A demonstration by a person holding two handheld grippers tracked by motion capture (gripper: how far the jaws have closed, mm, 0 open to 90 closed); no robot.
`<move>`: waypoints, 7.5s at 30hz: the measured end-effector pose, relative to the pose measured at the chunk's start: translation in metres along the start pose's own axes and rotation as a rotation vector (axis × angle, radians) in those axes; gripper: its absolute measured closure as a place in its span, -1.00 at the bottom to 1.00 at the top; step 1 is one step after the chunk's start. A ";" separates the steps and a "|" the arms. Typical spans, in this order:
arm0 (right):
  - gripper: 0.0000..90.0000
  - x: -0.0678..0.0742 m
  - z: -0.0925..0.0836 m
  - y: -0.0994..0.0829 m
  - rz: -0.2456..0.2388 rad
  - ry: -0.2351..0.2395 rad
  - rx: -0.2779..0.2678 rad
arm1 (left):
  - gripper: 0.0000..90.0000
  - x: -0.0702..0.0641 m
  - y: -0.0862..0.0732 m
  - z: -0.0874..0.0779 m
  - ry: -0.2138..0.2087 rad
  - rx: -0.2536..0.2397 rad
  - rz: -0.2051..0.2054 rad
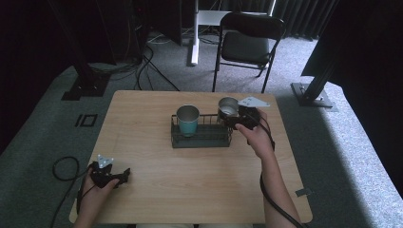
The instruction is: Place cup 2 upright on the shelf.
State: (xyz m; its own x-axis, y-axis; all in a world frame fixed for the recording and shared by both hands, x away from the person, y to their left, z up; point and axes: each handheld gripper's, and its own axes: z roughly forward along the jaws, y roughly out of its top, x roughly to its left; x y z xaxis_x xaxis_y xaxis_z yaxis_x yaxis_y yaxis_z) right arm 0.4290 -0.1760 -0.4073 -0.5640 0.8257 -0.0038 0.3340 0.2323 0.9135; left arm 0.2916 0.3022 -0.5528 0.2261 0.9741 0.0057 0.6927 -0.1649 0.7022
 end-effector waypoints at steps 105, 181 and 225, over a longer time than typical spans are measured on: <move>-0.73 0.017 0.023 -0.059 0.011 0.076 0.045 | -0.77 0.000 0.000 0.000 0.001 -0.002 0.000; -0.71 -0.022 -0.089 -0.195 0.077 0.007 0.252 | -0.77 0.000 0.000 0.000 0.001 -0.002 0.000; -0.73 -0.007 -0.126 -0.219 0.107 -0.142 0.339 | -0.77 0.000 0.000 0.000 0.001 -0.002 0.000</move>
State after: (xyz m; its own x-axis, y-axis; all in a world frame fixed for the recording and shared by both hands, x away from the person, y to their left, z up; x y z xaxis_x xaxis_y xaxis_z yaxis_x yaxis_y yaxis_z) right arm 0.2641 -0.2978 -0.5563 -0.4105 0.9119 0.0061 0.6297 0.2786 0.7252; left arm 0.2916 0.3022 -0.5529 0.2253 0.9743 0.0066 0.6912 -0.1646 0.7037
